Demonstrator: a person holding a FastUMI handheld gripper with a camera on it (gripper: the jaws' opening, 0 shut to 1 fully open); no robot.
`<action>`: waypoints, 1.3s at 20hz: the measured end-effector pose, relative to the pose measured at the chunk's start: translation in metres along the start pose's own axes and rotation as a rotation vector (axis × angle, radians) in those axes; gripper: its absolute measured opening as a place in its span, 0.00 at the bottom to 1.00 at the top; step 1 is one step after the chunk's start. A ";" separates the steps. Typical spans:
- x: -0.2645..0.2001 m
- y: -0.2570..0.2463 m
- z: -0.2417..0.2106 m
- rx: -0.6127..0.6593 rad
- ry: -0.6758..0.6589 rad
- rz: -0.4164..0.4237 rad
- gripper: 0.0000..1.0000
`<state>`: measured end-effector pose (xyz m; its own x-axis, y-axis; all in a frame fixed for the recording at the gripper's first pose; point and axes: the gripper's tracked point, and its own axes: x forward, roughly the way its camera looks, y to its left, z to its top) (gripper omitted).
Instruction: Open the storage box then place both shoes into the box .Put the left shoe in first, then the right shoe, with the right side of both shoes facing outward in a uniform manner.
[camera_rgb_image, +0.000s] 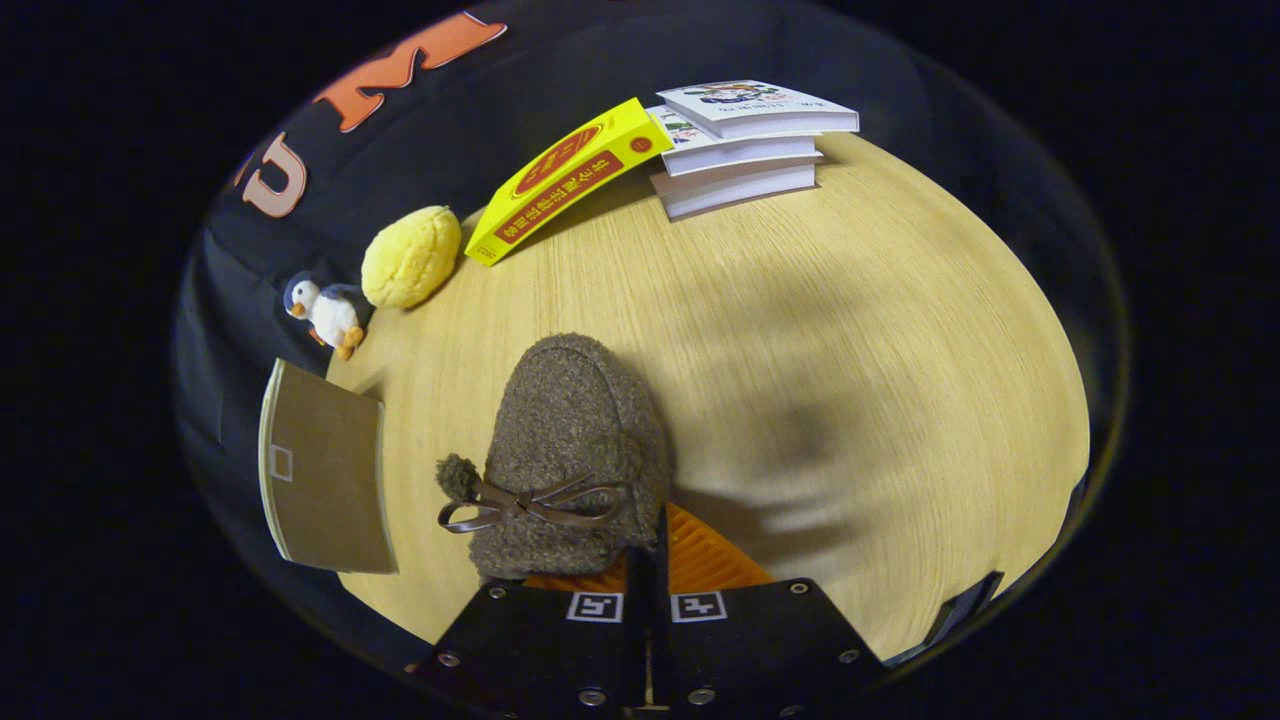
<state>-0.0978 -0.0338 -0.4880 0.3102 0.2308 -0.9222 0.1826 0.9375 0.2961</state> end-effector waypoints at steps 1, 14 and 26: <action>-0.007 0.016 0.003 0.006 -0.014 0.004 0.03; -0.091 0.278 0.038 -0.077 -0.093 0.145 0.03; -0.012 0.399 -0.019 -0.234 0.019 0.084 0.03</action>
<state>-0.0469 0.3425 -0.3633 0.2976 0.3134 -0.9018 -0.0648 0.9490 0.3085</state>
